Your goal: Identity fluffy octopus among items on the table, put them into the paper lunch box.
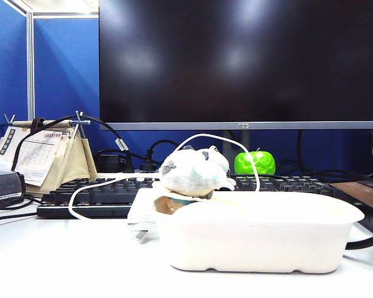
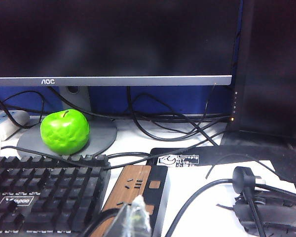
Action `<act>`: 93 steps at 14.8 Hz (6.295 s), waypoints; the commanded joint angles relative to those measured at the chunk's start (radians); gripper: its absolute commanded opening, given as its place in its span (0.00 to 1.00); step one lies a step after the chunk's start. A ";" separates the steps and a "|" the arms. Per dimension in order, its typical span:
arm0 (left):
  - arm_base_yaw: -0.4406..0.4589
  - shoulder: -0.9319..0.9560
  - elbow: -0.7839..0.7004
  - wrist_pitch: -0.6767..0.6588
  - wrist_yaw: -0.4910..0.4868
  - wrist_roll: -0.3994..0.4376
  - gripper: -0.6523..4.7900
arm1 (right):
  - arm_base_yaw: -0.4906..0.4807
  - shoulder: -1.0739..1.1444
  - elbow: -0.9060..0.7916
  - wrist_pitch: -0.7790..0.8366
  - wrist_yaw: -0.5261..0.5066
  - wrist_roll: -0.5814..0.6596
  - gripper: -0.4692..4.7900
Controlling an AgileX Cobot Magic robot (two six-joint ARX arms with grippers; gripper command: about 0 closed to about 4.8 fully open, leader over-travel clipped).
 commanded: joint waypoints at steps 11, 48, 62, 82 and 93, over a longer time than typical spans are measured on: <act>0.002 -0.003 0.006 0.203 0.189 -0.100 0.12 | 0.000 -0.003 0.016 0.184 -0.163 0.120 0.08; -0.321 1.108 0.851 -0.303 0.512 -0.161 0.12 | 0.302 1.388 0.926 -0.166 -0.746 0.116 0.40; -0.449 1.114 0.851 -0.267 0.520 -0.158 0.12 | 0.376 1.712 1.007 0.033 -0.537 0.211 1.00; -0.449 1.114 0.851 -0.267 0.520 -0.157 0.12 | 0.409 1.726 1.032 0.062 -0.422 0.213 0.67; -0.449 1.113 0.851 -0.356 0.784 -0.161 0.12 | 0.409 1.341 1.042 -0.591 -0.418 0.209 0.67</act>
